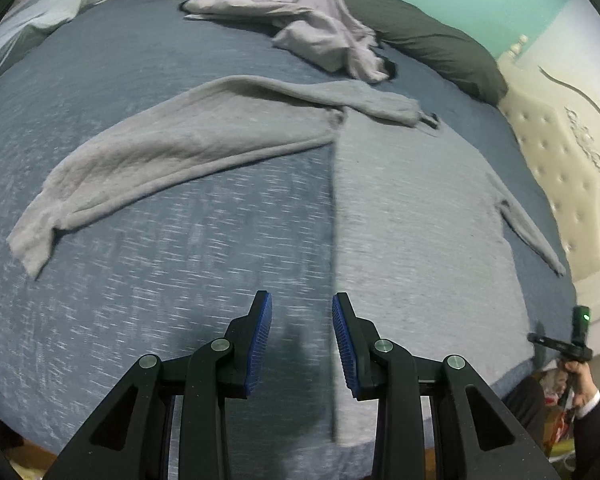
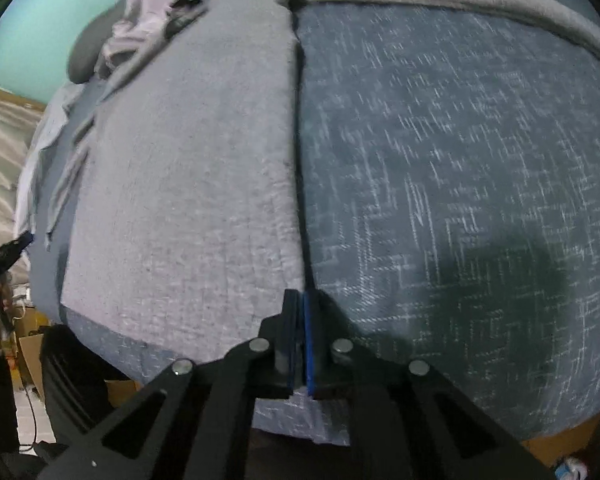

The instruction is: Fold clothes

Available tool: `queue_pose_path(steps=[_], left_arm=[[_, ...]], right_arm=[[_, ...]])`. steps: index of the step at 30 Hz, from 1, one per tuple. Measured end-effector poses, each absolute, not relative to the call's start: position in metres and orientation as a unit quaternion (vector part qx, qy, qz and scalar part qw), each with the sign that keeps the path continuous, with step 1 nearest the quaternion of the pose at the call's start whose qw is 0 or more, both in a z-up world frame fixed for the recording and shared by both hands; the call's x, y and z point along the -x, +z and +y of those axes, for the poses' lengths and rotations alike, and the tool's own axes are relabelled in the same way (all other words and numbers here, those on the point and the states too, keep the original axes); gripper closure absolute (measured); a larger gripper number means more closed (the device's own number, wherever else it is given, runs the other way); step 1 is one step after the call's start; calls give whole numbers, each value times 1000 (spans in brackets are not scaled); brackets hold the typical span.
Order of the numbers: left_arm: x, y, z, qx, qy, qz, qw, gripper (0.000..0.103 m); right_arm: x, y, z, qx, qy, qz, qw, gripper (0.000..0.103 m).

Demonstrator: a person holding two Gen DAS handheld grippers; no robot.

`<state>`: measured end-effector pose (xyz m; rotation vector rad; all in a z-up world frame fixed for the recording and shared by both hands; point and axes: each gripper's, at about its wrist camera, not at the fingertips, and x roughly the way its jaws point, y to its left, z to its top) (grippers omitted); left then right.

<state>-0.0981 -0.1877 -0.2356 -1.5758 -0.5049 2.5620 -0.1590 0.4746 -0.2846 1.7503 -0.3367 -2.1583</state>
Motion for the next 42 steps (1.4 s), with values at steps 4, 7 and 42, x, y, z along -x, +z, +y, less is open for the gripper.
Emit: queue_pose_path(steps=[4,7,42], left_arm=[[104,-236,-211,506,847,-162,23,69],[109,-233,-232,498,853,-158,7,69],[193,-313,-396,504,846,-164,-57,70]], right_arm=[[165,-267,479,-596,-772,-145,166,99],[173,-252,476,-581,-789,-127,154,99],[228,-241,353,-580,-790,-77,180,99]])
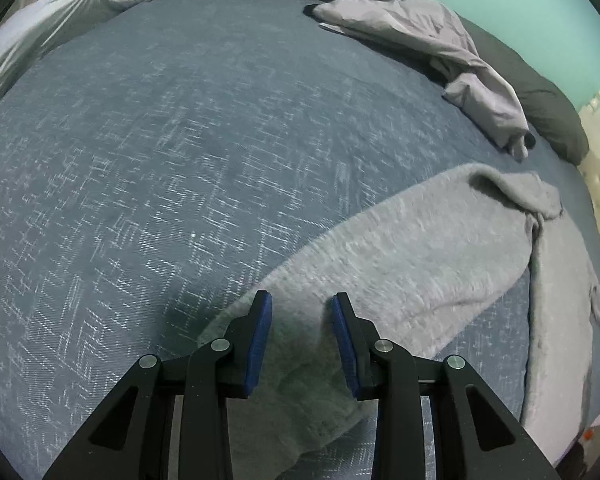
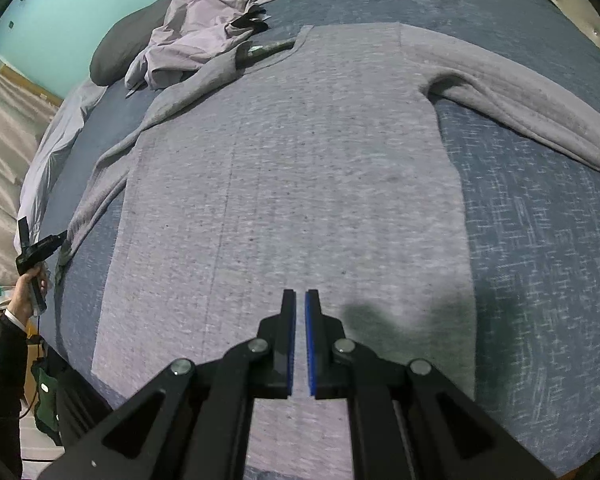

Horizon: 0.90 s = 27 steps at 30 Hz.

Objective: Fold clothes
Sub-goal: 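Grasp the grey sweater sleeve with the left gripper and lift it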

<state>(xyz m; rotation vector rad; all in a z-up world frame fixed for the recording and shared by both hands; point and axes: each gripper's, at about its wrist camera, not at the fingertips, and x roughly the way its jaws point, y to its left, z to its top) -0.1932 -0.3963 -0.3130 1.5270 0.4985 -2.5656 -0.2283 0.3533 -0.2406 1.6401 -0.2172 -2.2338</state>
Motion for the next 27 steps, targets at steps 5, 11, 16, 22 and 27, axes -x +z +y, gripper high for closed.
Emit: queue_pose_path(steps=[5,11,16,22,27], left_arm=[[193,-306,-388,-498,-852,157,42,91],[188,-293,-374,-488,-860,148,25,96],[190,-284,-384,-485,-861,148,38,76],[204,-287,-399,-495,-858,128,51,45],[212,-302,-403,-509,-850,126,47,36]], right_arm=[[227,-240,347,-580,-789,-79,184,99],[225,-241,349,-580,-789,-88,182,99],[224,-238,355,-577,-790,-105,180,99],[222,-243,358,-580,-788,-111,174,99],[227,-251,353,-586,-784,-116,169,99]])
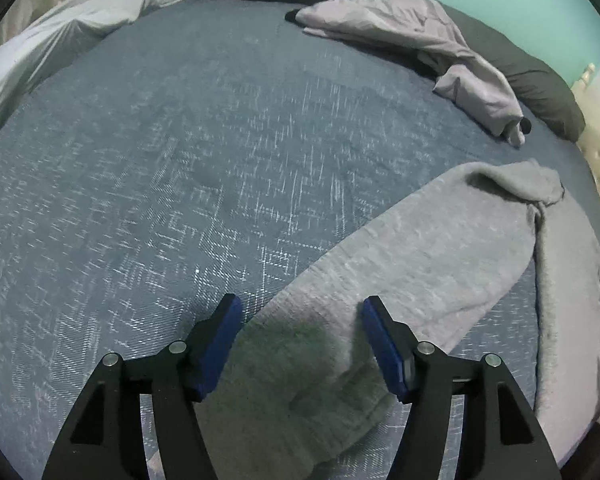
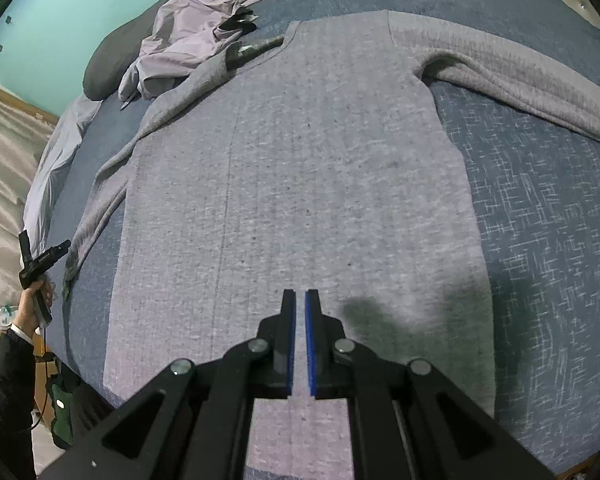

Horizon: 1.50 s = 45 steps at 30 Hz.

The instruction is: Fold clothes

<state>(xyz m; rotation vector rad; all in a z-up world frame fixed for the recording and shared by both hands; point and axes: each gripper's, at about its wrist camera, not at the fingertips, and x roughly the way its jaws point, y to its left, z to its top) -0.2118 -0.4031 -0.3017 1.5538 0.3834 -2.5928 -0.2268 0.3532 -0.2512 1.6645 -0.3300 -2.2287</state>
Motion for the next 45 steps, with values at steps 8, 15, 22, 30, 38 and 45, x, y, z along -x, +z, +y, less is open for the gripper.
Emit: queue_pose_path(steps=[8,15,22,30,38,45], left_arm=[[209,-319,-398,-520,-846,107,44,57],[195,-305,-373,-514,-854,75,22,95],[166,-265,-327,-479,-877,28,-12,96],[121,-265,-235,-489,-862,-36,-128,96],[105,-275,-231,-507,-841,34,-185,85],[109,-260,-280,-487,-856,96,-143,58]], right_arm=[[231,-255,334,-588,-780,-112,184,99],[232,-256,328,-587,-779,-114,190,99],[227,-249,337,-580,-783,-124,189,99],[220,-243,346,-575,-783,-147,187,99],[214,-229,344,-565,-788,-147,196,99],[216,-225,344,-560,-792,-150,193,99]])
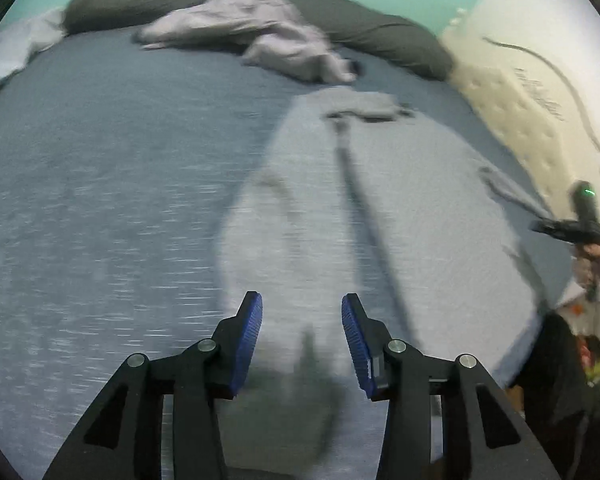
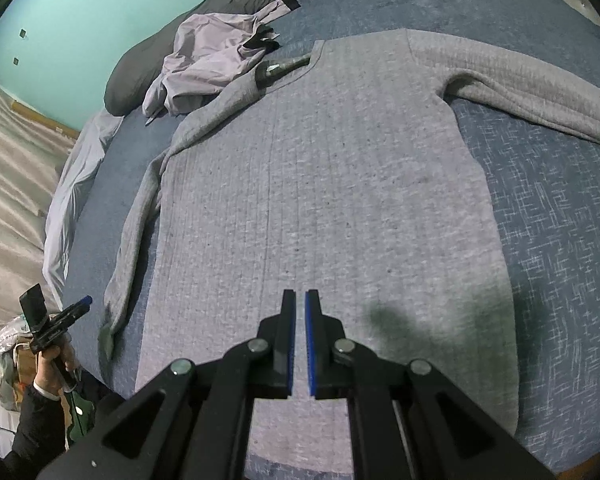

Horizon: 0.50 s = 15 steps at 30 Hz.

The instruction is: Fold clothes

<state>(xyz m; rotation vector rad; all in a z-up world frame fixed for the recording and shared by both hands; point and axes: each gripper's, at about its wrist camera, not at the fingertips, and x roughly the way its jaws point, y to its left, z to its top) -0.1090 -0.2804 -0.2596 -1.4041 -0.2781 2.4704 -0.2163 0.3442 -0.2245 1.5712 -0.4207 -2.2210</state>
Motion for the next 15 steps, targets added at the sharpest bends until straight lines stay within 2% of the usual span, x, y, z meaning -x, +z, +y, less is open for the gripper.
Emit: queue_pose_path(steps=[3,8,9,10,11,13,15], left_arm=[[122,-277,-296,502,847,-127,123,58],[142,-306,-295,530,832,-123,106,59],[144,-309,-291,534,830,-119,109,63],[147,-312,-288,539,827,-115,112,83],[149,-316,-285,543,824,-111,114,91],[151,-315,-280,545,824,-100,115,96],[152,-310,-277,544,826,-90,114,97]], right_arm=[[216,-226,340,-562,-790,-148,195,99],[215,-224,336,-562,-791,-138,198,99],[216,-223,337,-562,-791,-139,196,99],[217,-223,338,-562,-792,-141,194,99],[217,-223,339,-562,-792,-141,193,99],[219,-222,342,-561,-793,-142,189,99],[220,-223,343,-562,-793,-143,187,99]])
